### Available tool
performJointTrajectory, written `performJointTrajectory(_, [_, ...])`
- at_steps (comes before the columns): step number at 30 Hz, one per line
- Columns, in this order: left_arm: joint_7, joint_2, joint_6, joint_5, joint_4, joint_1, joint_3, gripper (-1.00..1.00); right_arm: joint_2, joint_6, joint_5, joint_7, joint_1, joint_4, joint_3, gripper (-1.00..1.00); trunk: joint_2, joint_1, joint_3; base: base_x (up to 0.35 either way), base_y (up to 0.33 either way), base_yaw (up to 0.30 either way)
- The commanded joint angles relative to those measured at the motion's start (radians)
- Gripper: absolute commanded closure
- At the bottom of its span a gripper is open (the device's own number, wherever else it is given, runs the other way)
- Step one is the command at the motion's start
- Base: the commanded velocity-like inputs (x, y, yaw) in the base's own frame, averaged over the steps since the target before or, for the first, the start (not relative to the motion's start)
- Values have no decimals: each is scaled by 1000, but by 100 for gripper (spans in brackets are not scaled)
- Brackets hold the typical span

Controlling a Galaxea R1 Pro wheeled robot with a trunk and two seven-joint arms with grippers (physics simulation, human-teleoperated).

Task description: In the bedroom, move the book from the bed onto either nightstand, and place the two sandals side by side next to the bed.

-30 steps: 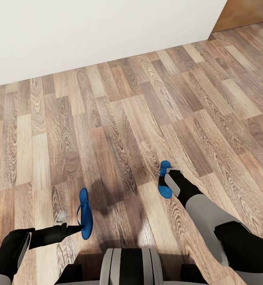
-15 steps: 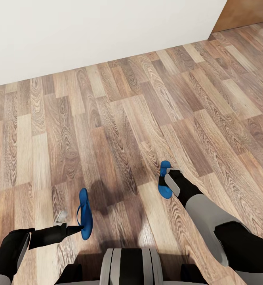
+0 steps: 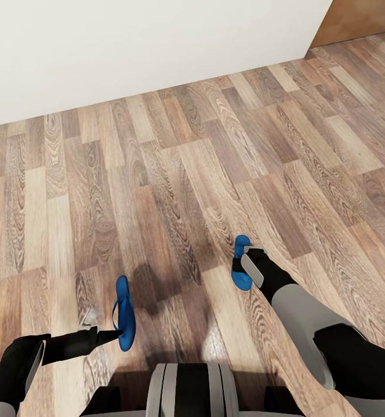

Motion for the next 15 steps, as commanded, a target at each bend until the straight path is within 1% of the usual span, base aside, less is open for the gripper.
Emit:
performJointTrajectory(1, [-8,-1,9,-11,-1,-1,3,100,-1,1,-13,-9,0,-2,7,100,0,-1,3,0,0,0])
performJointTrajectory(15, [-4,0,7,-12,1,-1,3,100,0,0,-16,-9,0,-7,6,100,3,-7,57,0,0,0])
